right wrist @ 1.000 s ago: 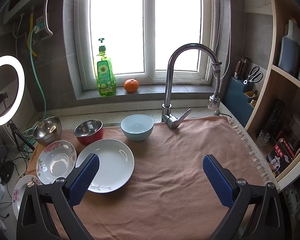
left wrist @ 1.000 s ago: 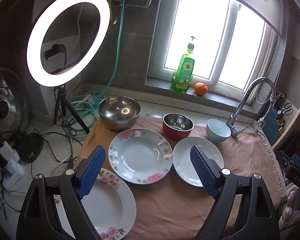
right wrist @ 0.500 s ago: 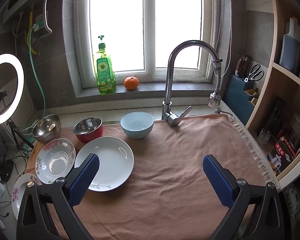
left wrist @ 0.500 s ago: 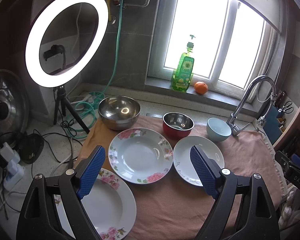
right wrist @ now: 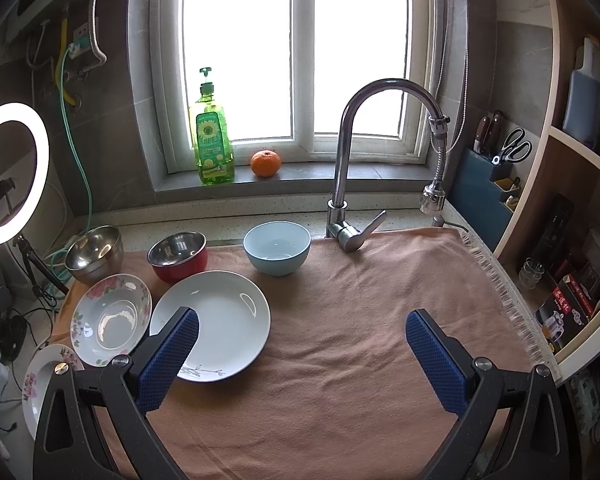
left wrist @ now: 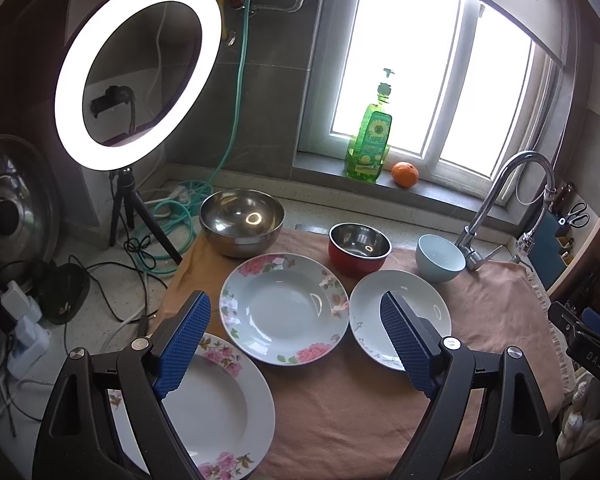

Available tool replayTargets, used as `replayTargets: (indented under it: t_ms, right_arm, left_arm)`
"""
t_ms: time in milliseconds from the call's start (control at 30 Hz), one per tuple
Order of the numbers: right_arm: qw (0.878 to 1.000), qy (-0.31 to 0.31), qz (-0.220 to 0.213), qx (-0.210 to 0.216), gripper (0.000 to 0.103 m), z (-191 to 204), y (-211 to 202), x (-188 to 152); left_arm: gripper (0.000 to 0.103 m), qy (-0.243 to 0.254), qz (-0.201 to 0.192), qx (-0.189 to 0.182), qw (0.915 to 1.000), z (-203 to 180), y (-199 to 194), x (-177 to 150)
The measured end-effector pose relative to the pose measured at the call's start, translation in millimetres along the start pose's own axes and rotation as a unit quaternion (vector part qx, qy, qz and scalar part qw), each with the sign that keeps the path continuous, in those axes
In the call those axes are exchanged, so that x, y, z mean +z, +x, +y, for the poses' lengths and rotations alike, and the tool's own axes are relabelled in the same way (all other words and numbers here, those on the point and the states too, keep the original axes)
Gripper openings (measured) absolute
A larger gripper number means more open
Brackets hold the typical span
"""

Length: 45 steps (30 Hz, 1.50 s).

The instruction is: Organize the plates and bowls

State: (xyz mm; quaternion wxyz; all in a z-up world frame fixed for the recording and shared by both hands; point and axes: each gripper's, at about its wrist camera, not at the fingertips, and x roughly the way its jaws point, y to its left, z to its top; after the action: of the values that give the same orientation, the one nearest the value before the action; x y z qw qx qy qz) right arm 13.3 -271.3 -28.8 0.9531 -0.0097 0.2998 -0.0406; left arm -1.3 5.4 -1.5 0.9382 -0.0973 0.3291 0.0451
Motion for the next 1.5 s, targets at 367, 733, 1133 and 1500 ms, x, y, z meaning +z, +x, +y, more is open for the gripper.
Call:
replayTargets:
  t_ms: [367,733,1133,1500]
  right_arm:
    - [1.000,-0.002,0.002,0.001,0.102,3,1,1]
    - [1.000,-0.012,0.007,0.010,0.102,8,4,-4]
    - [0.997,-0.020,0.036,0.072,0.102,26,18,-13]
    - [0.989,-0.044,0.072,0.122,0.092,60,34,-28]
  left_arm:
    - [0.087,-0.002,0.002,0.000,1.0000,2,0,2]
    - [0.087,-0.008,0.006,0.002,0.9999,9,-1,0]
    - [0.087,-0.048,0.024,0.031,0.9981,49,-3,-13]
    - [0.086,-0.093,0.051,0.054,0.9929,97,-4,-28]
